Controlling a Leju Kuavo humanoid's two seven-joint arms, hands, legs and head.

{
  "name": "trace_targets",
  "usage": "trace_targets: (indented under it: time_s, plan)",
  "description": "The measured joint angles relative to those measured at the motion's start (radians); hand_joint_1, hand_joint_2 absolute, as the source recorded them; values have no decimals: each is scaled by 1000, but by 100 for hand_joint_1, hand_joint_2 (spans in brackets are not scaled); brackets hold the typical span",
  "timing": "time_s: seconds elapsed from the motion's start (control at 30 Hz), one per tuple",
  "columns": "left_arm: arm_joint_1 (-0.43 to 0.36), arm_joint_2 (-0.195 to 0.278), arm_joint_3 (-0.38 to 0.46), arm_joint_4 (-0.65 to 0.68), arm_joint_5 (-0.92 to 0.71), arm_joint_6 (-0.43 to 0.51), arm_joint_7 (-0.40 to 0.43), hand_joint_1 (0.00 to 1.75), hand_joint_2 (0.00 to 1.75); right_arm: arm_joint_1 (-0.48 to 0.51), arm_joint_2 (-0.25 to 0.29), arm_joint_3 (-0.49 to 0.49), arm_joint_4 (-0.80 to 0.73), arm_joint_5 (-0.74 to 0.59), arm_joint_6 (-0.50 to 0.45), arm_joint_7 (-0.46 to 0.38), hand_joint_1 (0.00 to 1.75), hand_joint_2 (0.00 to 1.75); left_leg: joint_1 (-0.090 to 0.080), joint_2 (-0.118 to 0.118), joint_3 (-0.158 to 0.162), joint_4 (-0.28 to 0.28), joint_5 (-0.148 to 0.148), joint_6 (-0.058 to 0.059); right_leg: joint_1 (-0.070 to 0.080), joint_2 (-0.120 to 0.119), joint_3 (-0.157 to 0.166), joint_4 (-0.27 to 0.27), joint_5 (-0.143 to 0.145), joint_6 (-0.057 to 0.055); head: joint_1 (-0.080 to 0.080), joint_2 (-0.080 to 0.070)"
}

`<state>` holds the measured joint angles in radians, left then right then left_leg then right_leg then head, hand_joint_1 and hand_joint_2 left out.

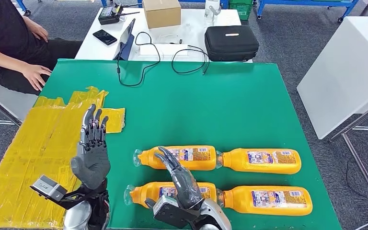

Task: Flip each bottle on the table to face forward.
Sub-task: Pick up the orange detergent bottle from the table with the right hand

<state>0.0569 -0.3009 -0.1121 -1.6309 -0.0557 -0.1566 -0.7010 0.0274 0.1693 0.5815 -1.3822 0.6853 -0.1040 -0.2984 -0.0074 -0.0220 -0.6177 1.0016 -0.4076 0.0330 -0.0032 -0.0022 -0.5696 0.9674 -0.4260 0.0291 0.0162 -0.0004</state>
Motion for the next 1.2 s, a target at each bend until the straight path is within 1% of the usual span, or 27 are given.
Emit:
trace_targets:
  time_s: [0.43, 0.6, 0.7, 0.83, 1.0, 1.1, 1.2]
  plan:
    - [7, -3, 17, -2, -1, 0, 0, 0, 0, -7, -7, 18, 31, 1, -5, 2, 0, 175, 0, 0, 0, 0, 0, 0, 0, 0, 0, 0, 0, 0, 0, 0]
    - [16, -6, 25, -7, -7, 1, 0, 0, 0, -1, -19, 28, 22, 48, -33, 35, 0, 175, 0, 0, 0, 0, 0, 0, 0, 0, 0, 0, 0, 0, 0, 0]
    - [30, -8, 34, -20, -6, 2, 0, 0, 0, 15, -43, 45, -7, 99, -52, 59, 0, 175, 0, 0, 0, 0, 0, 0, 0, 0, 0, 0, 0, 0, 0, 0]
    - [50, -9, 54, -42, -6, 4, 0, 0, 0, 43, -95, 78, -80, 172, -76, 90, 0, 175, 0, 0, 0, 0, 0, 0, 0, 0, 0, 0, 0, 0, 0, 0]
    - [61, -11, 66, -56, -6, 4, -1, 0, 0, 60, -135, 104, -133, 192, -82, 104, 0, 175, 0, 0, 0, 0, 0, 0, 0, 0, 0, 0, 0, 0, 0, 0]
    - [68, -12, 73, -66, -4, 1, -1, 0, 0, 65, -164, 120, -157, 238, -82, 143, 0, 175, 0, 0, 0, 0, 0, 0, 0, 0, 0, 0, 0, 0, 0, 0]
    - [80, -12, 88, -80, 7, -8, -1, 0, 0, 74, -209, 139, -180, 290, -85, 186, 0, 175, 0, 0, 0, 0, 0, 0, 0, 0, 0, 0, 0, 0, 0, 0]
